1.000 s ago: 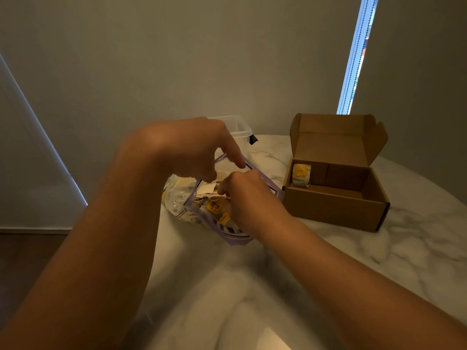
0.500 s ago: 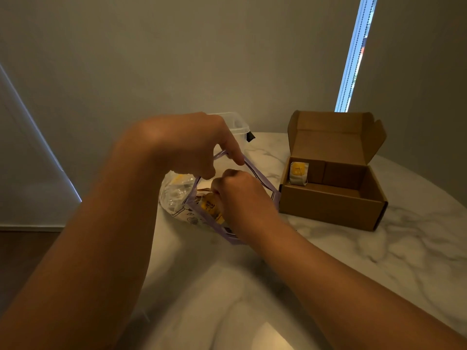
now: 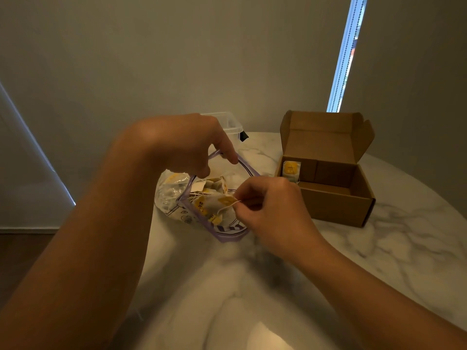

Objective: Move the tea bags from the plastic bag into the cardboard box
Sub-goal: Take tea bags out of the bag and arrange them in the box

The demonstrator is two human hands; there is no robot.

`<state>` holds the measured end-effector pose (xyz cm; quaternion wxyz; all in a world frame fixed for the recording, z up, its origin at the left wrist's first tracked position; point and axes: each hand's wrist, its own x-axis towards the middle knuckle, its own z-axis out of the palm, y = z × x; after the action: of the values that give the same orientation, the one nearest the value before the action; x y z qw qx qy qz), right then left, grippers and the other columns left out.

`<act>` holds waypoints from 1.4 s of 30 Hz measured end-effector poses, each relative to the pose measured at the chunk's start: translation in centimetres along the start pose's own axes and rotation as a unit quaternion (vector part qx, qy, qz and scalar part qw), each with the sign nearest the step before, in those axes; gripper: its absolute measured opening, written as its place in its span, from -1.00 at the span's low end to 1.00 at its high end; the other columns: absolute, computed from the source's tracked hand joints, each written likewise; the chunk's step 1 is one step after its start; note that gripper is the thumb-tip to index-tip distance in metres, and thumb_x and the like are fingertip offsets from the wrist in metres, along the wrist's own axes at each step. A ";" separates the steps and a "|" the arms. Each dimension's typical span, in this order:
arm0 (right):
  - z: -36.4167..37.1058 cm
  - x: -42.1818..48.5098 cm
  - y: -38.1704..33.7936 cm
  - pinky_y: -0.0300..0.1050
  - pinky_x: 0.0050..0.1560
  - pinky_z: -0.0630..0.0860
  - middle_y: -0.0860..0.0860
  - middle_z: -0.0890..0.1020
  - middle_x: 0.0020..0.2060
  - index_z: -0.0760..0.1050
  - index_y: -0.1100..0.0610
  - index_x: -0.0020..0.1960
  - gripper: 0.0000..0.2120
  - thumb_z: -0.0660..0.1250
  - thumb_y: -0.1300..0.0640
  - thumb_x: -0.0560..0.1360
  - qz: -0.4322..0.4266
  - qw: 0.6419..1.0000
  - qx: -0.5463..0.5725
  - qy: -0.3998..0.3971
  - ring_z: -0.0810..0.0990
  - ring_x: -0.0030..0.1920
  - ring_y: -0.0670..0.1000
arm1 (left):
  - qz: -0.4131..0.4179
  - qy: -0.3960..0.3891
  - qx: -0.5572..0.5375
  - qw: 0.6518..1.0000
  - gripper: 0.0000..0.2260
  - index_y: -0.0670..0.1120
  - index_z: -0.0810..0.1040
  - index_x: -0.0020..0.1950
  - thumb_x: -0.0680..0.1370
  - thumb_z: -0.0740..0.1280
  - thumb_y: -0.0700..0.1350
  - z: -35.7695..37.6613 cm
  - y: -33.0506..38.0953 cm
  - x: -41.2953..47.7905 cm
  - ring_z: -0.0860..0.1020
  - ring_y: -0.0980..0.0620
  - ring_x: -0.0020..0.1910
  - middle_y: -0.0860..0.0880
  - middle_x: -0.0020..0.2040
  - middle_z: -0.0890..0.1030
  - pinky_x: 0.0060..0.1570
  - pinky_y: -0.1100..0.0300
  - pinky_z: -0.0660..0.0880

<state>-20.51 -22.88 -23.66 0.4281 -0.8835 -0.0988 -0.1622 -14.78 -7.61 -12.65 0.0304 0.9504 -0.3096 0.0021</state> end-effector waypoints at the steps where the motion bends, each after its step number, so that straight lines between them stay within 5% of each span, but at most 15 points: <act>1: -0.3 -0.2 0.1 -0.29 -0.07 0.62 -0.12 0.67 -0.12 0.64 0.04 0.01 -0.87 0.46 0.15 0.47 0.005 1.000 0.022 0.005 0.64 -0.12 -0.16 | 0.000 0.000 0.001 1.000 -0.47 0.24 0.53 0.28 0.47 0.46 -0.28 0.0 0.0 0.0 0.49 0.28 -0.29 0.44 -0.27 0.29 -0.26 0.40 0.46; 8: -3.2 -0.9 1.1 0.01 -0.10 0.67 0.06 0.72 -0.22 0.66 0.17 -0.05 -0.89 0.48 0.28 0.43 0.039 0.973 0.228 -0.012 0.72 -0.19 0.05 | 0.000 -0.001 0.005 1.000 -0.47 0.25 0.54 0.28 0.46 0.46 -0.27 0.2 -0.1 0.1 0.49 0.26 -0.23 0.41 -0.22 0.34 -0.18 0.33 0.50; 11: -5.0 -0.7 1.5 0.01 -0.10 0.66 0.09 0.72 -0.19 0.66 0.19 -0.04 -0.84 0.48 0.19 0.39 0.033 0.963 0.266 0.002 0.71 -0.15 0.12 | 0.001 -0.001 0.000 1.000 -0.47 0.29 0.52 0.26 0.47 0.46 -0.26 0.2 -0.2 0.2 0.51 0.24 -0.24 0.36 -0.17 0.45 -0.23 0.36 0.50; 15: -8.3 0.9 2.1 -0.11 -0.13 0.65 0.05 0.73 -0.18 0.66 0.14 -0.04 -0.84 0.46 0.17 0.38 0.030 0.965 0.256 0.055 0.72 -0.14 0.04 | -0.006 0.004 -0.002 1.000 -0.48 0.30 0.53 0.26 0.46 0.47 -0.25 0.1 -0.3 0.3 0.51 0.24 -0.29 0.38 -0.29 0.35 -0.30 0.40 0.44; 21: -11.4 5.7 5.0 -0.20 -0.19 0.65 0.03 0.70 -0.17 0.65 0.12 -0.07 -0.88 0.47 0.28 0.43 0.075 0.983 0.130 0.101 0.71 -0.15 0.00 | -0.012 -0.007 -0.010 1.000 -0.46 0.33 0.50 0.26 0.46 0.49 -0.22 0.2 -0.3 0.5 0.51 0.24 -0.28 0.38 -0.27 0.33 -0.30 0.41 0.44; 28: -9.6 11.0 9.5 -0.20 -0.27 0.62 0.06 0.66 -0.13 0.64 0.10 -0.08 -0.91 0.45 0.27 0.47 0.130 0.988 -0.075 0.025 0.66 -0.18 -0.01 | -0.010 -0.009 -0.013 1.000 -0.47 0.34 0.49 0.26 0.46 0.48 -0.19 0.0 -0.4 0.5 0.46 0.26 -0.25 0.39 -0.22 0.30 -0.31 0.43 0.37; 34: -7.8 12.5 10.8 -0.23 -0.30 0.55 0.08 0.62 -0.09 0.60 0.10 -0.11 -0.90 0.42 0.28 0.49 0.150 0.980 -0.116 -0.053 0.63 -0.17 0.02 | -0.010 -0.011 -0.018 1.000 -0.47 0.36 0.50 0.24 0.45 0.49 -0.18 0.1 -0.6 0.5 0.55 0.20 -0.15 0.38 -0.20 0.33 -0.22 0.38 0.46; 42: -6.3 13.0 11.0 -0.28 -0.30 0.44 0.02 0.59 -0.17 0.61 0.13 -0.07 -0.96 0.44 0.21 0.48 0.117 0.970 -0.212 -0.021 0.55 -0.18 -0.08 | -0.013 -0.008 -0.021 1.000 -0.47 0.34 0.50 0.25 0.46 0.49 -0.19 0.1 -0.6 0.6 0.48 0.21 -0.23 0.38 -0.21 0.31 -0.33 0.42 0.36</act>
<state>-6.31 -34.13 -23.13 0.2448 -0.9627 0.0332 -0.1099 -13.95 -7.53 -12.78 0.0480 0.9533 -0.2979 -0.0128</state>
